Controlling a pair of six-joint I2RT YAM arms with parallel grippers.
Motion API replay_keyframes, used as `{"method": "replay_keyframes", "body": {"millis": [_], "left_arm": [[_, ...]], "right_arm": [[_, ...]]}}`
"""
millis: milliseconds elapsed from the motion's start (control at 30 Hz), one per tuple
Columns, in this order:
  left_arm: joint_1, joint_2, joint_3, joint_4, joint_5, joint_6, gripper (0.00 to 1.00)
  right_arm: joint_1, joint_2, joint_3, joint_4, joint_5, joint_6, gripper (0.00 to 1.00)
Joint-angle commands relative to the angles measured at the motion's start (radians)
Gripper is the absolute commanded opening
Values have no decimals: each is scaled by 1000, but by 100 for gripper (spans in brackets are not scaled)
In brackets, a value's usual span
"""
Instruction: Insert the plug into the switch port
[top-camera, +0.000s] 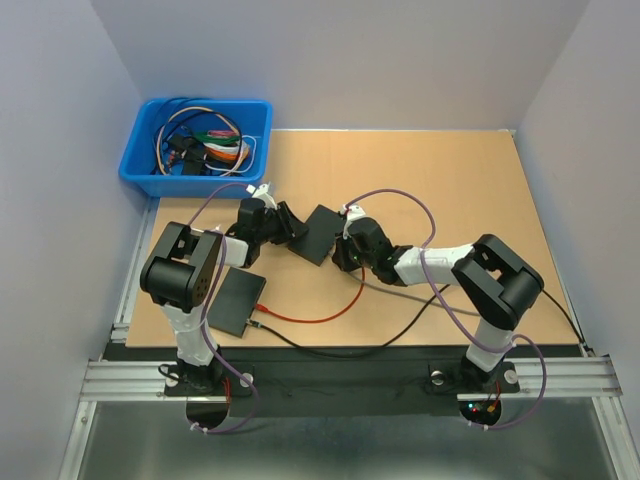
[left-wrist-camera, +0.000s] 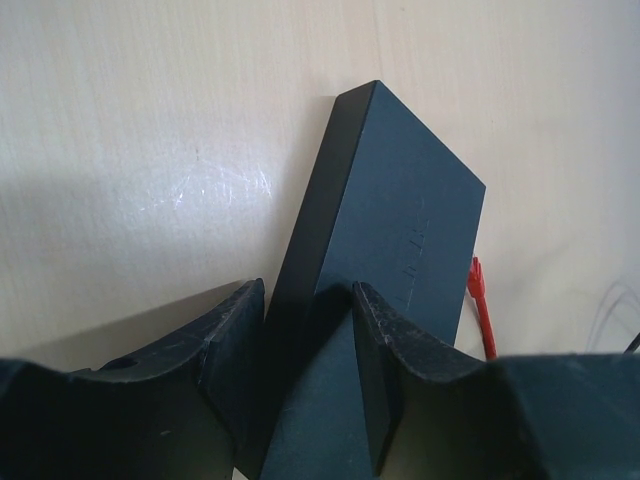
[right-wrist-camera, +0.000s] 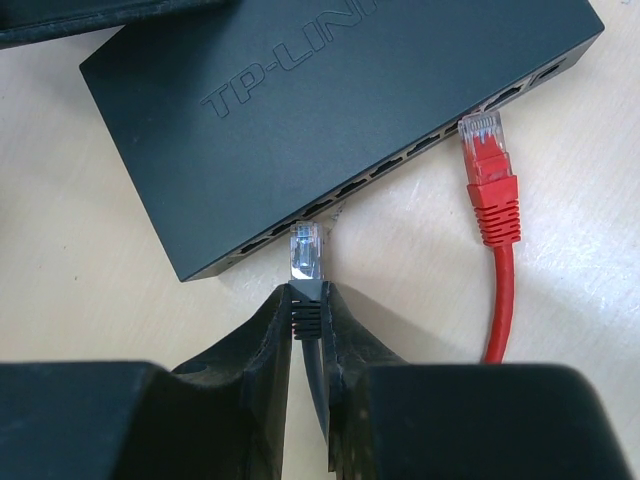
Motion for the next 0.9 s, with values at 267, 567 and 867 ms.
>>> {"method": "replay_keyframes", "body": {"millis": [267, 567, 867], "left_arm": [[-4, 26, 14, 49, 22, 10, 50], [-7, 32, 12, 61, 29, 9, 50], [-8, 42, 15, 64, 36, 10, 50]], "right_arm": [[21, -6, 58, 40, -21, 5, 0], [35, -17, 66, 46, -21, 1, 0], [45, -18, 68, 50, -10, -5, 1]]}}
